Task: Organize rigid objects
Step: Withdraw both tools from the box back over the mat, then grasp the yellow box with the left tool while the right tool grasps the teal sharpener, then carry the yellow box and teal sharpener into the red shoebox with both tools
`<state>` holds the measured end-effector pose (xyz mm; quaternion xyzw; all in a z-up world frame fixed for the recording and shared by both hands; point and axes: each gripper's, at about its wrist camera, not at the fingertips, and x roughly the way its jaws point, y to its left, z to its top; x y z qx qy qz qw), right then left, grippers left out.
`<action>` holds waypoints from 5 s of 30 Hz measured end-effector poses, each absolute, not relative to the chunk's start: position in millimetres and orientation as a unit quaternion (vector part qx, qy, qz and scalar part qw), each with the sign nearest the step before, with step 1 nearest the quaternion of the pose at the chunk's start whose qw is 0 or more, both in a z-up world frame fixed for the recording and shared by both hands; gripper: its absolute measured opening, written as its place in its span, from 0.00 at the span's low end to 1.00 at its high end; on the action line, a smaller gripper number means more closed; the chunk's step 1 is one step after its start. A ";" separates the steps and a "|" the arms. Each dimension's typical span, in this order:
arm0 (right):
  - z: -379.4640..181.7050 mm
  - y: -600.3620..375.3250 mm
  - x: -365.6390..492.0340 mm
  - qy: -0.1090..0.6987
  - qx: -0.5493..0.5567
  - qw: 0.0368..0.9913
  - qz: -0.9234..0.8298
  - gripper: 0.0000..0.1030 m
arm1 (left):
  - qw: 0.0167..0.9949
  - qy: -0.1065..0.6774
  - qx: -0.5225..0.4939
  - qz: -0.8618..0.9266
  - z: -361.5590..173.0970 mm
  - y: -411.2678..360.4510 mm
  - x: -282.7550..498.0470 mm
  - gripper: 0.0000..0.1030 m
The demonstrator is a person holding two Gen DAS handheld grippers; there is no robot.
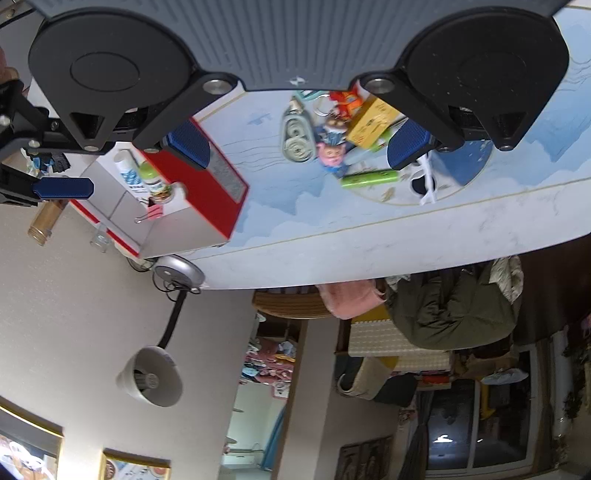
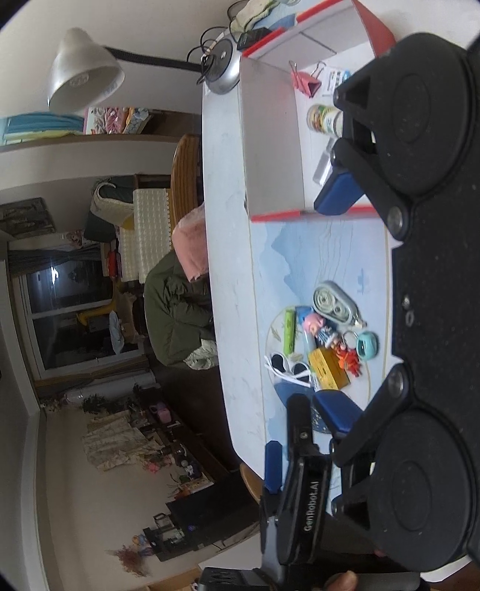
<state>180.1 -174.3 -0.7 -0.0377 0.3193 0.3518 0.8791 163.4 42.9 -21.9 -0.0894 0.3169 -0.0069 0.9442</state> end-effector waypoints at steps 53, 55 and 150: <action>-139.7 -32.4 203.4 0.446 -0.139 0.806 0.365 0.55 | 0.925 0.378 -0.019 -0.039 -159.4 101.7 233.3 0.65; -140.4 -31.1 204.4 0.445 -0.141 0.806 0.363 0.53 | 0.925 0.377 -0.017 -0.043 -159.1 100.4 234.7 0.61; -51.8 -325.2 335.3 0.392 -0.099 0.867 0.291 0.36 | 0.903 0.417 0.032 -0.097 -62.6 -181.6 360.0 0.28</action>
